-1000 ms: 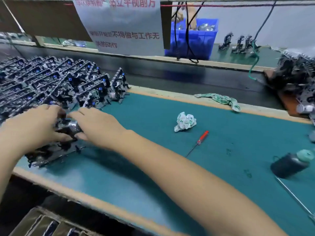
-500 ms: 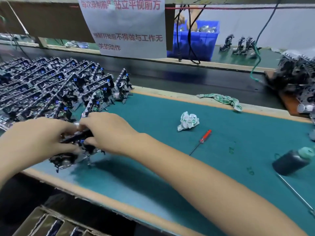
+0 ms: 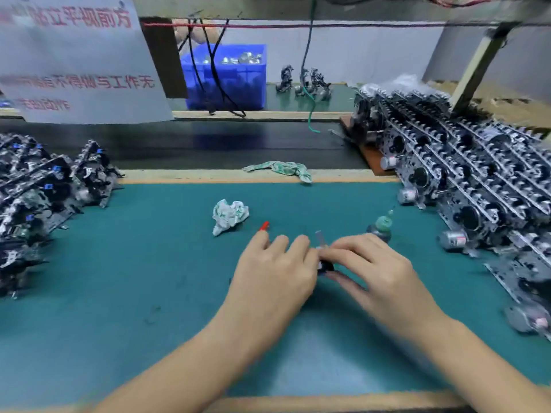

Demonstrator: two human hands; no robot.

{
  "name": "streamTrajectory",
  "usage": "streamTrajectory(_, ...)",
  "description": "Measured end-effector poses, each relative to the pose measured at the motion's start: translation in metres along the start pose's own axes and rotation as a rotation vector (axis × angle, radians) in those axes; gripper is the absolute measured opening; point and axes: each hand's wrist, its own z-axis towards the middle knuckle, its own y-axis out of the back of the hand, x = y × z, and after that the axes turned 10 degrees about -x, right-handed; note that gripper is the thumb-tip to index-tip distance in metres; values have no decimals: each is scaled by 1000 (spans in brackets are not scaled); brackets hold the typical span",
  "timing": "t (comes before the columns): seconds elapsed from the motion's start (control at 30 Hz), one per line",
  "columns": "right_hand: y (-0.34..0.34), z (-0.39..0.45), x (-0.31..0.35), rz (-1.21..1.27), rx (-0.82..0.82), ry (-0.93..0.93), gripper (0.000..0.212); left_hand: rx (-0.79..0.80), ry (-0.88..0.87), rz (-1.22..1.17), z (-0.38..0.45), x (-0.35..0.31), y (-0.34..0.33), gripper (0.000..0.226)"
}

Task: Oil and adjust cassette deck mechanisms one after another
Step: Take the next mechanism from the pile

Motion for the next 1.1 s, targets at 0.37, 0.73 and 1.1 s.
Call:
streamTrajectory(0.37, 27, -79, -21, -37, 194, -29, 22, -164, -13, -406, -40, -45, -49, 43)
streamTrajectory(0.73, 26, -75, -16, 85, 115, -142, 33, 267, 509, -999, -56, -13, -53, 107)
streamTrajectory(1.1, 24, -75, -18, 136, 96, -203, 36, 235, 504, -891, -52, -24, -48, 98)
